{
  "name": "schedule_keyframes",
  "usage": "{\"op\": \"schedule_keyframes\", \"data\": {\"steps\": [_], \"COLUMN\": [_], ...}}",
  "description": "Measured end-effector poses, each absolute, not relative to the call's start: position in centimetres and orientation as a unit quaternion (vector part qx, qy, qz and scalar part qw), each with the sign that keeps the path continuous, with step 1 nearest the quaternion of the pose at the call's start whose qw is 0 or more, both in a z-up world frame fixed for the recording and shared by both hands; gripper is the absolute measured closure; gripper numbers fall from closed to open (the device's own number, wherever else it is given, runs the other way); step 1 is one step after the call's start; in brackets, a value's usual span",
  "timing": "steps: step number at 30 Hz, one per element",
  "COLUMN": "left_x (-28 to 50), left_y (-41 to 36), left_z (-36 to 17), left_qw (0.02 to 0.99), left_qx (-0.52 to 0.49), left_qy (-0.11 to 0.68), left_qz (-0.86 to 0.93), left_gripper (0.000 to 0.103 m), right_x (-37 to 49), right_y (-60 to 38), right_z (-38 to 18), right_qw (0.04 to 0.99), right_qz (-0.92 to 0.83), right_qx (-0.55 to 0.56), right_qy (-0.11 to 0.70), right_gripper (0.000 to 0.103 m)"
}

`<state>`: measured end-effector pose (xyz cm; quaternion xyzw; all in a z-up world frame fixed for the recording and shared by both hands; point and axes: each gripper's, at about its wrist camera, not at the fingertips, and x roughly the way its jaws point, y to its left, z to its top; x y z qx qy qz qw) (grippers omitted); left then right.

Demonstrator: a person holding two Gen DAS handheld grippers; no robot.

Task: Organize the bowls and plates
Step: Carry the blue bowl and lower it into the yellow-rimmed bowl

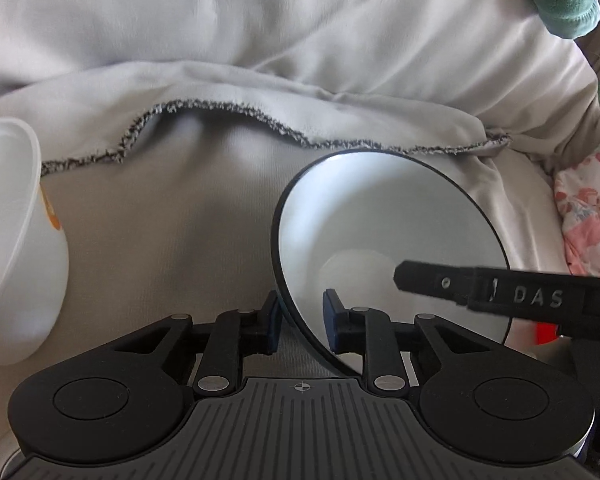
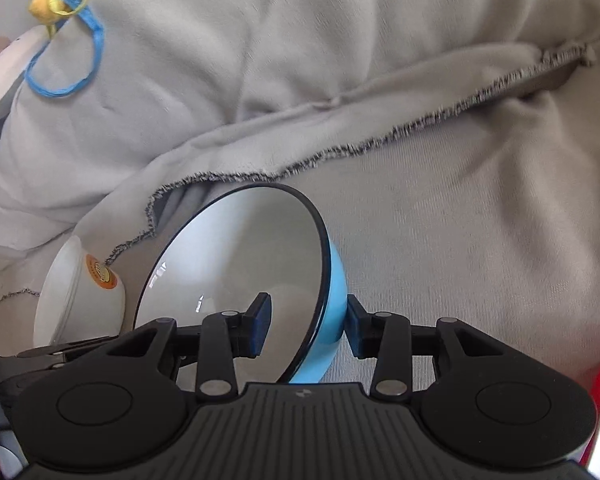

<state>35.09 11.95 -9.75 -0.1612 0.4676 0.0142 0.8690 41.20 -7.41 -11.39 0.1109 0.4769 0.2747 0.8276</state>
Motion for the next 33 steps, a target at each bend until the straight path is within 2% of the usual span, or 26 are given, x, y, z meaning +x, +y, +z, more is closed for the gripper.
{"op": "schedule_keyframes", "data": {"steps": [16,25,33], "left_x": [35.8,36.0,34.7], "left_y": [13.3,14.8,14.5], "left_z": [-10.4,-11.6,-9.6], "left_qw": [0.863,0.844,0.868], "left_qx": [-0.198,-0.264,-0.251], "left_qy": [0.464,0.466,0.428], "left_qz": [0.010,-0.014,-0.010], "left_gripper": [0.080,0.081,0.078], "right_x": [40.8,40.5,39.3], "right_y": [-6.4,-6.1,-6.5], "right_z": [-12.2,-12.2,-10.6], "right_qw": [0.824,0.830,0.850], "right_qz": [0.277,0.276,0.290], "right_qx": [0.101,0.085,0.096], "right_qy": [0.485,0.477,0.429], "right_gripper": [0.063,0.063,0.063]}}
